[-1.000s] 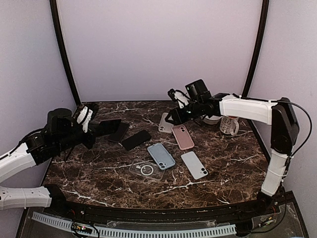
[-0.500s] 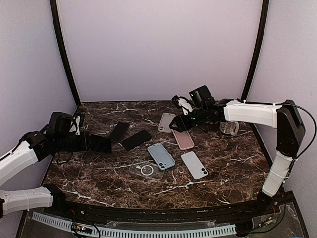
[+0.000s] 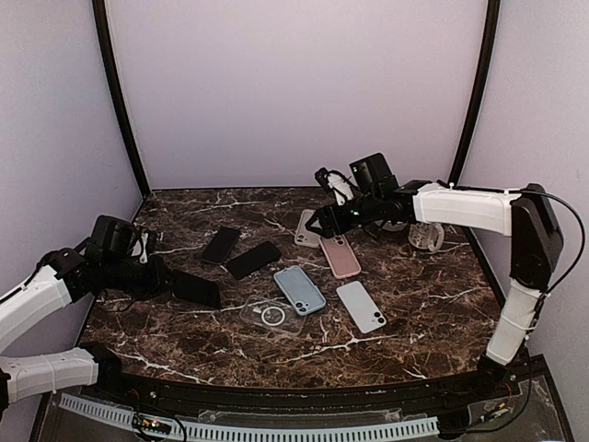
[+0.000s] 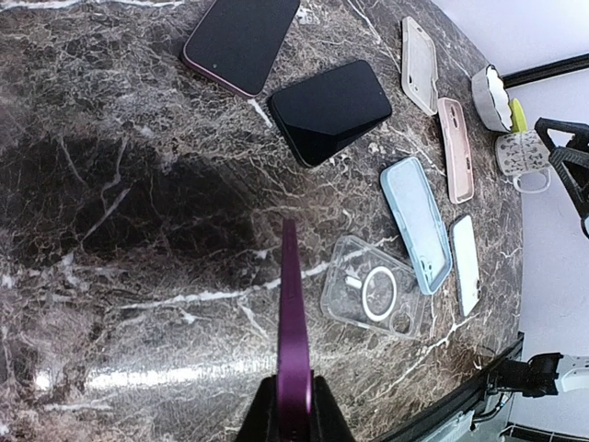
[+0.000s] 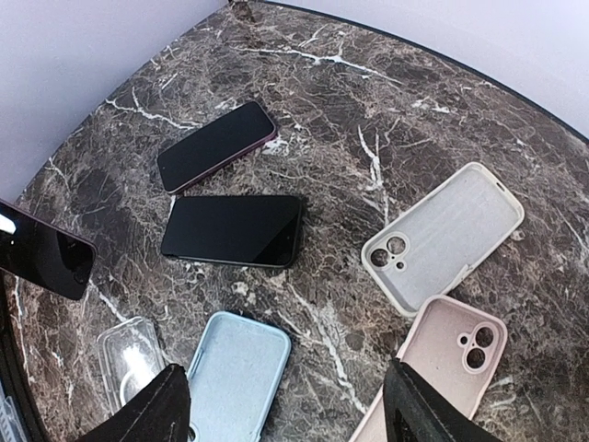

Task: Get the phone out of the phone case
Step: Place the phone at the center of the board.

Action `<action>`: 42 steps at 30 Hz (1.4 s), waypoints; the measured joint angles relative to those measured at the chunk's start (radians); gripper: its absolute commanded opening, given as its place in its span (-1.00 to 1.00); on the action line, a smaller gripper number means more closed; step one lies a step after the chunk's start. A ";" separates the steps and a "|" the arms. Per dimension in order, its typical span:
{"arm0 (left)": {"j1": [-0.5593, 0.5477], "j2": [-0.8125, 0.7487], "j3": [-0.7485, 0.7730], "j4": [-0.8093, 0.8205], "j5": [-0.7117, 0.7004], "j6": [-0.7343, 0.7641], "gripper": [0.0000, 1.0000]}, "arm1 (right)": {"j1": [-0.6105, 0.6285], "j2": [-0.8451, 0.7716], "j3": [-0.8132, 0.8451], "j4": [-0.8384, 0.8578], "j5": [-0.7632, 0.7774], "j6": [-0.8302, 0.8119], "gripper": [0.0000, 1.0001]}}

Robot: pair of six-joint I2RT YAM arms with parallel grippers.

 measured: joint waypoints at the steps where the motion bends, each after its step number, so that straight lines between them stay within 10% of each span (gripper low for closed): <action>1: 0.000 0.000 0.011 -0.020 -0.001 -0.007 -1.00 | 0.000 0.008 0.008 0.006 0.000 0.002 0.61; 12: 0.000 -0.012 -0.041 0.007 0.045 -0.083 -1.00 | -0.016 0.016 0.008 0.037 -0.012 0.027 0.96; 42: 0.004 0.282 -0.123 0.409 0.064 -0.089 -0.73 | -0.016 -0.022 -0.060 0.024 -0.013 0.047 0.97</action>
